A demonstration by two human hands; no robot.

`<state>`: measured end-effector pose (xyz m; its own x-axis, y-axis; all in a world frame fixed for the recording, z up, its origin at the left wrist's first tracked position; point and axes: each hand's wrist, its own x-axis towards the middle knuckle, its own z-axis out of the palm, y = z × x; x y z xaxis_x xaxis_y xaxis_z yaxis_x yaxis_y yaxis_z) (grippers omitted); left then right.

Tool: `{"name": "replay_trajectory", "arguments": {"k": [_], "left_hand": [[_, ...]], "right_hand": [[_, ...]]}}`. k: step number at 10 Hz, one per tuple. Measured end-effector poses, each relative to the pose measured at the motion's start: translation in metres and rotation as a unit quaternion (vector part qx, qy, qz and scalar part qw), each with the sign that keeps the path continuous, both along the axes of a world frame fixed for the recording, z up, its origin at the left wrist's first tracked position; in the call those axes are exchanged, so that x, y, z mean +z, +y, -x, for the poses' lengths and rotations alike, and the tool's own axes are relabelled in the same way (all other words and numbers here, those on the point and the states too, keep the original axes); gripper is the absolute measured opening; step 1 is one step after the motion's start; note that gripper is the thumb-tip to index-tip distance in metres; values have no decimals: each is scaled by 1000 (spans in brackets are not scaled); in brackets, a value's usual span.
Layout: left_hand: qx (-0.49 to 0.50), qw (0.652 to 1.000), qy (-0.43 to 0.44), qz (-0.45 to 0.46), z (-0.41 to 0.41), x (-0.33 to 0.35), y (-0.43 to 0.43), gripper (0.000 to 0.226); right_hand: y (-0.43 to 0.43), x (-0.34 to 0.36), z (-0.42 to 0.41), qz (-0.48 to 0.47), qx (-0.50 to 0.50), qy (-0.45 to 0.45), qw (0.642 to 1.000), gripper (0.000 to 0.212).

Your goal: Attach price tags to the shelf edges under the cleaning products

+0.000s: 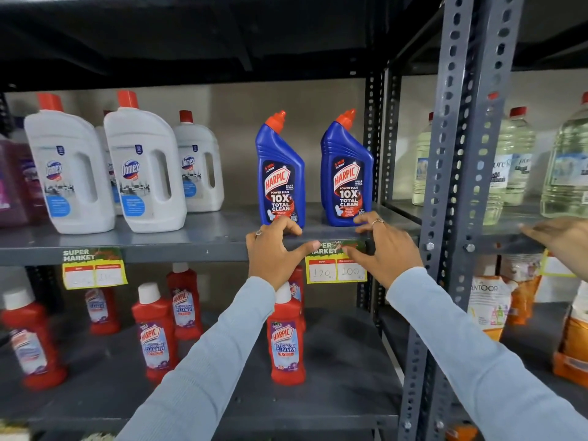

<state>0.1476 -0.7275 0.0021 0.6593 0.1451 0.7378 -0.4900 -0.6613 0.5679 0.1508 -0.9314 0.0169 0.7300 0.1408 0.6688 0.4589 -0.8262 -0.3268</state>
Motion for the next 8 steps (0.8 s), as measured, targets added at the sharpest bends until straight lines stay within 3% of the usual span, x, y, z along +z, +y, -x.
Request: {"name": "replay_trajectory", "arguments": {"k": [1,5,6,7,8], "left_hand": [[4,1000,-8,-30,-2,-2,1,31],[23,998,-9,-53,-2,-3,0,33],[36,991,-15,-129,5,3,0,35],[75,945,-12,-320,15,22,1,39],[111,882,40,-457,22,46,1,48]], "right_hand": [[8,1,-1,17,-30,1,999,52],[17,-14,-3,65,-99,-70,990,42],[19,-12,2,95,-99,-38,990,42],[21,10,12,98,-66,42,992,46],[17,21,36,-56,55,35,996,65]]}}
